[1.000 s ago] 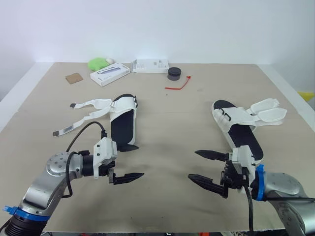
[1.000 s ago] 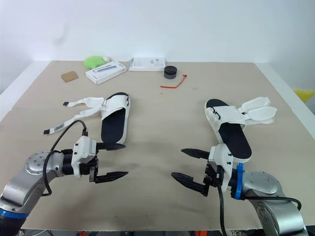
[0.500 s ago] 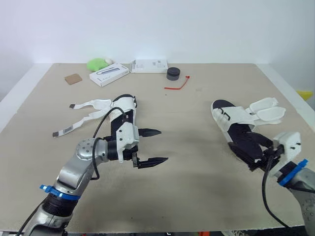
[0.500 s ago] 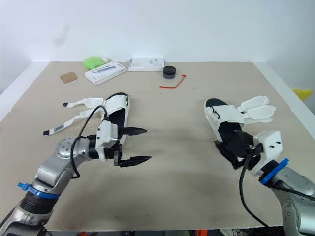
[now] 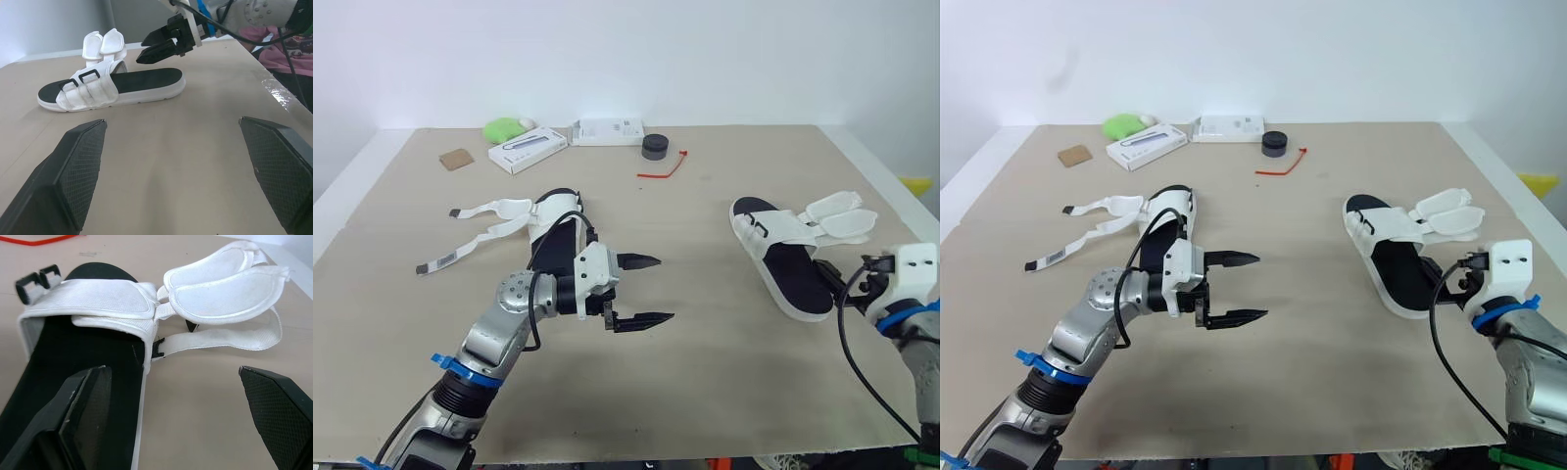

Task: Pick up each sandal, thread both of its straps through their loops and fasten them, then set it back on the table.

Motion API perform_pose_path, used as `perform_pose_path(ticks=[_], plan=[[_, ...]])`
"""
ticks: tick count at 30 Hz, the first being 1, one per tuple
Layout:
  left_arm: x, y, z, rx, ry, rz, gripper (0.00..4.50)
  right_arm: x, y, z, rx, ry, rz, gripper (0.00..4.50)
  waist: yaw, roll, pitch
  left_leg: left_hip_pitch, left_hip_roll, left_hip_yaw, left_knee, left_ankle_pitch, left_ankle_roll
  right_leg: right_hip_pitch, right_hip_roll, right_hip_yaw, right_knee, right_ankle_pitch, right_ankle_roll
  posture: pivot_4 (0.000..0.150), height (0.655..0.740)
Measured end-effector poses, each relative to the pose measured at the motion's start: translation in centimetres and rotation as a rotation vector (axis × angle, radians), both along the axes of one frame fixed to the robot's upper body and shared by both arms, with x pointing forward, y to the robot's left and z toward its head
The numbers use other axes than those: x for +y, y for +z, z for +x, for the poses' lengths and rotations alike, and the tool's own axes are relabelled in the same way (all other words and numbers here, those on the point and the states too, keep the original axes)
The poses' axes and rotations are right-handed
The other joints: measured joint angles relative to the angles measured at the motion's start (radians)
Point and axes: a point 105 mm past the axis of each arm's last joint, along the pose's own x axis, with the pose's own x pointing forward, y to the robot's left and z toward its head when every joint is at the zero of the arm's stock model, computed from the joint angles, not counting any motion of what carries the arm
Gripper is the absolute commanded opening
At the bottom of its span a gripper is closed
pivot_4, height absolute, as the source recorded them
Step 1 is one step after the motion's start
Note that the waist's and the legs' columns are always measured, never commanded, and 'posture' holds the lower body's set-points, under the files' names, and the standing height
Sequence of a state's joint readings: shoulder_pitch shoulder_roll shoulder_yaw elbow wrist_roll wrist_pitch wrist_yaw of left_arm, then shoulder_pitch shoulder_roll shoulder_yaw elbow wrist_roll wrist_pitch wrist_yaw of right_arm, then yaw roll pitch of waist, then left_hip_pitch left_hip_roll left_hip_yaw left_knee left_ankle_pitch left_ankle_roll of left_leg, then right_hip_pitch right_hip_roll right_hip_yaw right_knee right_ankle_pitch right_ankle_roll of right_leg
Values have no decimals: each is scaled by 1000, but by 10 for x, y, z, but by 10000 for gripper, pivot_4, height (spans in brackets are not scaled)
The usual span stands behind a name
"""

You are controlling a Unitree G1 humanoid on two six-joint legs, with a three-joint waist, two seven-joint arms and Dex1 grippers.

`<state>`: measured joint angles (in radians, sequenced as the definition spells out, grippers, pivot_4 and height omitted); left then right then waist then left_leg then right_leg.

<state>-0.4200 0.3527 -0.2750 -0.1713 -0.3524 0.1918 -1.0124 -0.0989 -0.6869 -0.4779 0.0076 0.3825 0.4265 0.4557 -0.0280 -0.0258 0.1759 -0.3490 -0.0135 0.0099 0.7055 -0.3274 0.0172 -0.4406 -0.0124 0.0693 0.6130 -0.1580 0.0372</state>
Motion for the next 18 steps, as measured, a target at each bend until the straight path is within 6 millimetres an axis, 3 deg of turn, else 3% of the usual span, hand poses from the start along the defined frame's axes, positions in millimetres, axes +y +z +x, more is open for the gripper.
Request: perform_pose_path(ticks=[6,11,18], plan=[[3,-5,0,15,11,5,44655,5,-2,11,8,20,-11,45000,0,0,0,0,0,2,0,-1,1,0,0,2,-1,0,1,1500,7400],[4,-5,-4,12,26,-4,44655,43,18,12,1,145,25,45000,1,0,0,0,1,2,0,-1,1,-1,1,2,-1,1,1,1500,7400],[5,-6,-5,14,34,-3,44655,72,3,10,79,152,131,45000,1,0,0,-1,1,2,0,-1,1,-1,1,2,-1,1,1,1500,7400]])
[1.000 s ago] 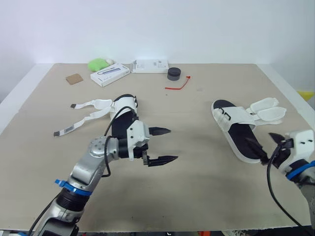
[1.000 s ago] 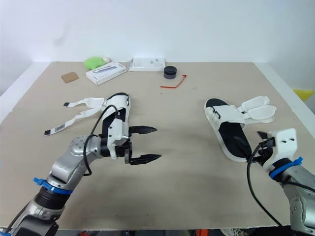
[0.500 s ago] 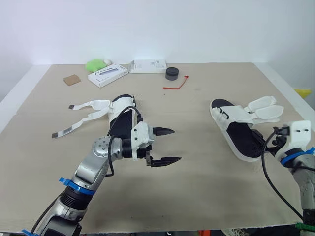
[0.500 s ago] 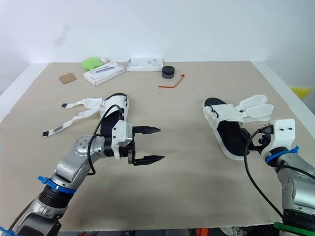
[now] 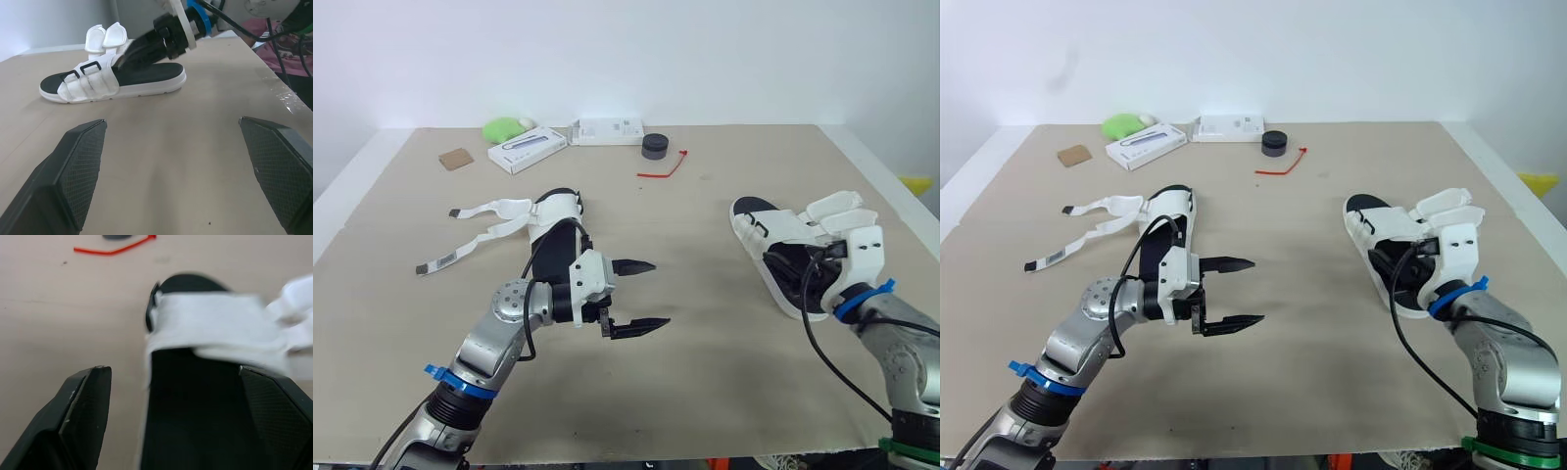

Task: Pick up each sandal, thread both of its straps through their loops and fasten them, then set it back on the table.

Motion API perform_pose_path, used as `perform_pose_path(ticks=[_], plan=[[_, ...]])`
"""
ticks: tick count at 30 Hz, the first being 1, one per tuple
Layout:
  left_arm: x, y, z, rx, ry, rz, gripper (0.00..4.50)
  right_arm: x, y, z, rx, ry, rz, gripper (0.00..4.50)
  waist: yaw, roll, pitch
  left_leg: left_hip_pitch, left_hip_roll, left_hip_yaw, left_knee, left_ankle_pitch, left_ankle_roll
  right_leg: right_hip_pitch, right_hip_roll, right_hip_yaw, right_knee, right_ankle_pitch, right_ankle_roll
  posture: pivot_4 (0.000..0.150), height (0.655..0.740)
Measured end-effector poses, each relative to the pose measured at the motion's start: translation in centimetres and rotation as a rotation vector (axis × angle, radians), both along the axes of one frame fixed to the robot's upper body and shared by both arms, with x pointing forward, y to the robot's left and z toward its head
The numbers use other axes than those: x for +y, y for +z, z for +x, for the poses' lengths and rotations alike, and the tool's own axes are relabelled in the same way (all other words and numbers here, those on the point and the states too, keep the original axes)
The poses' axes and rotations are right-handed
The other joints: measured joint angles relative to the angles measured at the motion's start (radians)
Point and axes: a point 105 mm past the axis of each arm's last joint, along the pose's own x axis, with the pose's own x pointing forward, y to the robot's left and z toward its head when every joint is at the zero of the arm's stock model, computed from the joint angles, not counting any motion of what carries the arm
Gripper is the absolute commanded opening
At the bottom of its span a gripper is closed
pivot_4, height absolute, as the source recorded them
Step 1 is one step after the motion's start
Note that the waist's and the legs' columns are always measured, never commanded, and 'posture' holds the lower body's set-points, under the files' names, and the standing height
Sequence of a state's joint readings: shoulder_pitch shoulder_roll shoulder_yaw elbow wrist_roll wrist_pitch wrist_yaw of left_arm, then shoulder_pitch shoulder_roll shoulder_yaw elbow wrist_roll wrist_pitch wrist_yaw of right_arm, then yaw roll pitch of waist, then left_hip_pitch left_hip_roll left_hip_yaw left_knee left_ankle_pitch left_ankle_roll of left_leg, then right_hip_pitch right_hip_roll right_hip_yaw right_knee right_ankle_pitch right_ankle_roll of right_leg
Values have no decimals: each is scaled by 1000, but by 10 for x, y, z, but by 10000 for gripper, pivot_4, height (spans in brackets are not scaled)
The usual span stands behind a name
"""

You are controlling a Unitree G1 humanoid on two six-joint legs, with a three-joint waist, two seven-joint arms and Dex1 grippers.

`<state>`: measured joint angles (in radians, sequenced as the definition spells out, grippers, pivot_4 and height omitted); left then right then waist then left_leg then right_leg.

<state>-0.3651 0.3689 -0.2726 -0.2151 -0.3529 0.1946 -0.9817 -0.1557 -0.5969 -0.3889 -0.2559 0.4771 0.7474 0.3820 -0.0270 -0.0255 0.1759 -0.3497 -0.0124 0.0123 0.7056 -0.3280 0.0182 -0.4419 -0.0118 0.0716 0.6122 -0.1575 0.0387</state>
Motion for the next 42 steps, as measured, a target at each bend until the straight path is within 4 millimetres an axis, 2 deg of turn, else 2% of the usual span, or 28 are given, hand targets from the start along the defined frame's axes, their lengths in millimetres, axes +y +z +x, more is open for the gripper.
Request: perform_pose_path(ticks=[7,12,17,22,23,27,32,33,38,42], plan=[[1,0,2,-1,14,-1,44655,3,-6,1,23,-15,32,45000,0,0,0,0,0,0,0,0,0,0,0,0,-1,0,0,1500,7400],[1,0,2,-2,14,-1,44655,-1,-13,16,12,-19,7,45000,-1,0,0,0,0,2,0,0,0,0,0,1,-1,0,0,1500,7400],[1,1,2,-4,15,1,44655,-1,-12,32,-18,-16,-7,45000,-3,0,0,0,1,2,0,0,1,0,1,1,-1,0,0,1500,7400],[2,1,3,-5,20,1,44655,3,-19,42,-22,-11,-9,45000,-4,0,0,0,1,2,0,-1,1,0,1,1,-1,1,0,1500,7400],[2,1,3,-5,22,1,45000,3,-17,44,-36,-14,-12,39610,-4,0,0,0,1,2,0,-1,1,0,1,1,-1,1,0,1500,7400],[3,0,3,-2,28,1,45000,7,-17,47,-52,-11,-10,25290,-6,0,0,0,1,2,0,-1,1,0,1,1,-1,1,0,1500,7400],[5,0,4,-3,37,8,45000,19,-15,53,-68,23,-17,2881,-6,0,0,0,1,2,0,-1,1,0,1,1,-1,1,0,1500,7400],[6,-1,5,-4,40,12,45000,20,-15,53,-69,31,-19,667,-6,0,0,0,1,2,0,-1,1,0,1,1,-1,1,0,1500,7400],[13,1,8,-13,62,21,45000,23,-15,53,-75,58,-20,667,-7,0,0,0,1,2,0,-1,2,-1,1,1,-1,1,0,1500,7400],[19,1,9,-19,70,37,45000,39,-15,53,-76,175,-36,667,-12,0,0,0,2,2,0,-1,2,-1,2,1,-1,1,-1,1500,7400]])
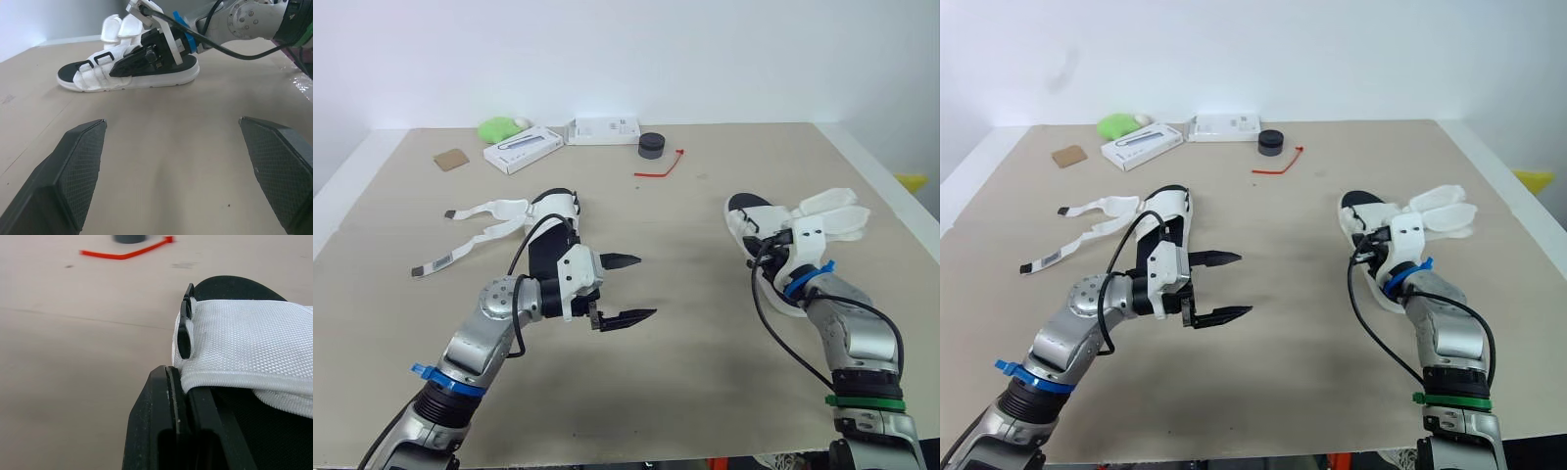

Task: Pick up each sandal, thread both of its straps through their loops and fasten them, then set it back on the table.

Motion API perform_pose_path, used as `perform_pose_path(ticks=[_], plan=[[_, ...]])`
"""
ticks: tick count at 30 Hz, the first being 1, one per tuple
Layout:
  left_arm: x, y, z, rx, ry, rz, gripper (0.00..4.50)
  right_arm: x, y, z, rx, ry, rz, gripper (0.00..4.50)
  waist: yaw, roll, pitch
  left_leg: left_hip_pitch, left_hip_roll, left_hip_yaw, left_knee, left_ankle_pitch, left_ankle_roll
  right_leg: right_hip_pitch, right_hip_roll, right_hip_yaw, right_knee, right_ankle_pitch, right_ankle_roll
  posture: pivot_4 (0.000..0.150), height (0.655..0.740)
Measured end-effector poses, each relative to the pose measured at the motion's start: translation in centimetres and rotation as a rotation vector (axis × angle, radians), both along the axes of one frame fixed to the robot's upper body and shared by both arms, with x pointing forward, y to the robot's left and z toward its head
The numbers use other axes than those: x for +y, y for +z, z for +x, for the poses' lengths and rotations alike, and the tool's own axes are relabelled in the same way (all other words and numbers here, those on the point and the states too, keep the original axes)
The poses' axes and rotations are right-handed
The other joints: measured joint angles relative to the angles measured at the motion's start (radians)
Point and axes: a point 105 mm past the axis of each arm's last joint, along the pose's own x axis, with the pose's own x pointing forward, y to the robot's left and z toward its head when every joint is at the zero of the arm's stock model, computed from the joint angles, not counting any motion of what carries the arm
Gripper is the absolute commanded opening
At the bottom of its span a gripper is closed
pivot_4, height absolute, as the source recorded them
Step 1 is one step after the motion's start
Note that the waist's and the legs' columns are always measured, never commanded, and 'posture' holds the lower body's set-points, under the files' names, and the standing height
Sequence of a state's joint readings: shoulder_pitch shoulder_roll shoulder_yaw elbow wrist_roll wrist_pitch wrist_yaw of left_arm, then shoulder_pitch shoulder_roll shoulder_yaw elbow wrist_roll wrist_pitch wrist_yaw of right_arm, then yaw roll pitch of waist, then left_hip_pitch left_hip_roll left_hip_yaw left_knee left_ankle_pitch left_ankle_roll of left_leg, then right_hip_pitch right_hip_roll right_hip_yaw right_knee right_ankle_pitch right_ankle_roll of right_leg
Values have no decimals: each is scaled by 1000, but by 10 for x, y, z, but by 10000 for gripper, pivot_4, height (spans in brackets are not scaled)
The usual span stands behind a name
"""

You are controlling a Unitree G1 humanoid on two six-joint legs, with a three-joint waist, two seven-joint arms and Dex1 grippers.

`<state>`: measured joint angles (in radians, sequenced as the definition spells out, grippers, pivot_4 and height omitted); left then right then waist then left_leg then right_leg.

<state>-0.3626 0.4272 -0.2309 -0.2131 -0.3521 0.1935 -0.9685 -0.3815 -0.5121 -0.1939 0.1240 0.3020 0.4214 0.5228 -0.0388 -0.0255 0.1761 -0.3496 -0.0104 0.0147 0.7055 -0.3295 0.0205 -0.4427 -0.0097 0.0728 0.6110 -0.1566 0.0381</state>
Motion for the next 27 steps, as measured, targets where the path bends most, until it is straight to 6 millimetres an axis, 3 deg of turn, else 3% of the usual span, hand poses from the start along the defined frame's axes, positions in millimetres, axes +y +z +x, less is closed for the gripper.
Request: perform_pose_path(ticks=[4,8,14,20,27], plan=[[12,1,2,-4,7,27,45000,25,3,-15,31,277,-61,667,-5,1,1,0,0,0,0,0,0,-1,0,0,0,0,0,1500,7400],[24,4,1,3,-14,49,45000,61,6,-54,80,709,-155,667,-5,1,1,2,1,-2,0,-1,1,-2,1,-2,-1,-1,0,1500,7400],[34,2,-7,15,-53,98,45000,75,2,-98,145,1094,-269,667,-4,0,2,4,0,-1,0,-1,1,-2,-1,-2,-1,-1,0,1500,7400],[34,3,-16,26,-81,94,45000,87,0,-124,127,1305,-332,667,-4,-1,2,4,0,-2,0,-1,1,-2,-1,-3,-1,-2,0,1500,7400],[37,-3,-27,70,-94,108,45000,95,-6,-138,132,1371,-337,667,-4,-1,3,5,0,-2,0,-1,0,-2,-2,-3,0,-2,-1,1500,7400]])
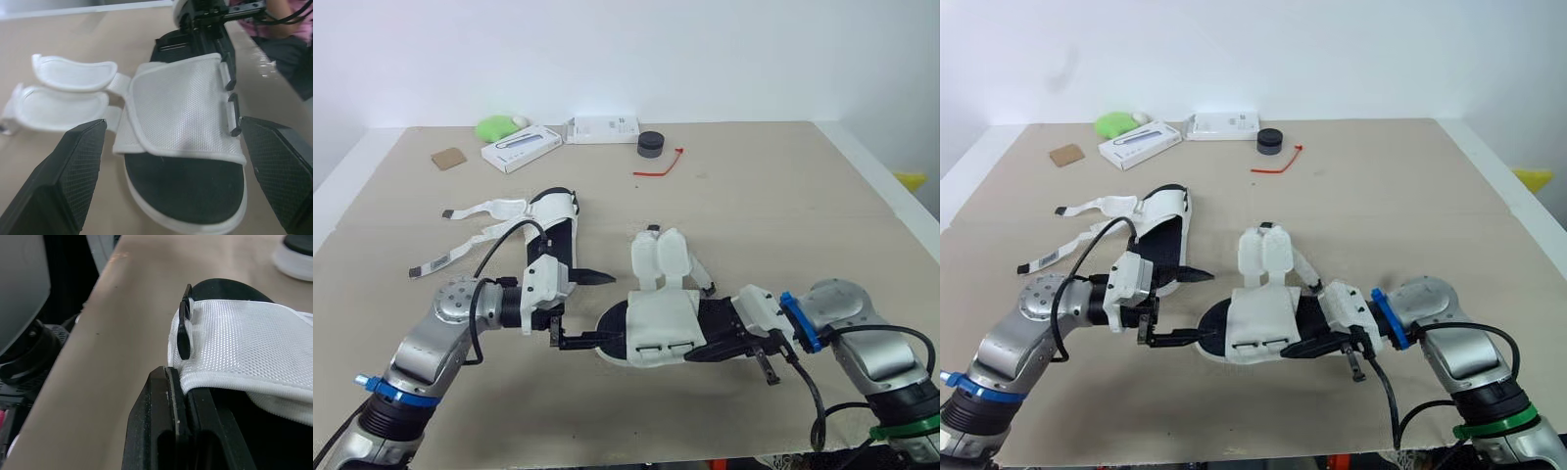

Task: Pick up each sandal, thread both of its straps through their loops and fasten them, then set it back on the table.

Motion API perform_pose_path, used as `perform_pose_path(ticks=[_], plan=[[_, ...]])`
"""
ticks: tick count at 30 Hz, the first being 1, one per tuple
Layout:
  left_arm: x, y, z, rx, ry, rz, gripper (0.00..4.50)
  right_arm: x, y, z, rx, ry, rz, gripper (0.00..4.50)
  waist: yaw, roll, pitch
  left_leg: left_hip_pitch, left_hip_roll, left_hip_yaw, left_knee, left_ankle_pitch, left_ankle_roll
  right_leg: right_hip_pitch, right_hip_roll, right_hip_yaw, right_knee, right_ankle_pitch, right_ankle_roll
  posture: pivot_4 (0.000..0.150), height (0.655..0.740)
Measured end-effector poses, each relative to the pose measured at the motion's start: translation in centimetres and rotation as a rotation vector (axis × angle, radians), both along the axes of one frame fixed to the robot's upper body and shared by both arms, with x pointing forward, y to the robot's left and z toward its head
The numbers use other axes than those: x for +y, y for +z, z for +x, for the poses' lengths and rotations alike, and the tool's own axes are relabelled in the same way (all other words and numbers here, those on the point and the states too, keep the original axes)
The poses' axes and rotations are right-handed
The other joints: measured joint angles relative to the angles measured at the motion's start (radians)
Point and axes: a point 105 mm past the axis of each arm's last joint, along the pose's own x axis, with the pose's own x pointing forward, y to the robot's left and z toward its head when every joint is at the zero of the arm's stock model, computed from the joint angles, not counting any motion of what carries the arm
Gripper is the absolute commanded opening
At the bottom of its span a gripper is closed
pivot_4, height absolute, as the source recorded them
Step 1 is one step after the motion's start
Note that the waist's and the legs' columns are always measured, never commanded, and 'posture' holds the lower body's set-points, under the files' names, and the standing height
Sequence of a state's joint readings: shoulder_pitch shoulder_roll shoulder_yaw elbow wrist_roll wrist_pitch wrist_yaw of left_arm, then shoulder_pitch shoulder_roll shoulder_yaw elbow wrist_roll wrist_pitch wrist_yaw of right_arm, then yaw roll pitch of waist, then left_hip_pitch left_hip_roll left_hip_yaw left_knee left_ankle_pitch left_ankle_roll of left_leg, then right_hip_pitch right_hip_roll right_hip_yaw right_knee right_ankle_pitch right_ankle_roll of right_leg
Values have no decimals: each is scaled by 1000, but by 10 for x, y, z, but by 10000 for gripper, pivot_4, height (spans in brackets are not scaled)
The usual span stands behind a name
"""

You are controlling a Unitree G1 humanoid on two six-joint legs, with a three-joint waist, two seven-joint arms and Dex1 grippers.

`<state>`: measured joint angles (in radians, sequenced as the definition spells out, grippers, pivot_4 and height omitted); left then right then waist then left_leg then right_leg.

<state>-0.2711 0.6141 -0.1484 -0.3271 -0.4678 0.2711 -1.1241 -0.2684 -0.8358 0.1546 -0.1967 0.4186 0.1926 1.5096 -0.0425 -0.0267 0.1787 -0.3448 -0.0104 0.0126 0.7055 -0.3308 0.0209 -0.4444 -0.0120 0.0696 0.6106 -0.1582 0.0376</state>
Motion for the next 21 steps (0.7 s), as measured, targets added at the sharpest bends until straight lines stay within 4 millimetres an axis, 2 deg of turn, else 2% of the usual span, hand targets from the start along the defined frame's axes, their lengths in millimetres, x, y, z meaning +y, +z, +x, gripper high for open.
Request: perform_pose_path(ticks=[21], plan=[[-2,-2,2,10,2,3,45000,-6,-2,16,-45,-74,33,667,0,0,0,1,0,0,0,0,0,0,1,0,1,0,-1,1500,7400]])
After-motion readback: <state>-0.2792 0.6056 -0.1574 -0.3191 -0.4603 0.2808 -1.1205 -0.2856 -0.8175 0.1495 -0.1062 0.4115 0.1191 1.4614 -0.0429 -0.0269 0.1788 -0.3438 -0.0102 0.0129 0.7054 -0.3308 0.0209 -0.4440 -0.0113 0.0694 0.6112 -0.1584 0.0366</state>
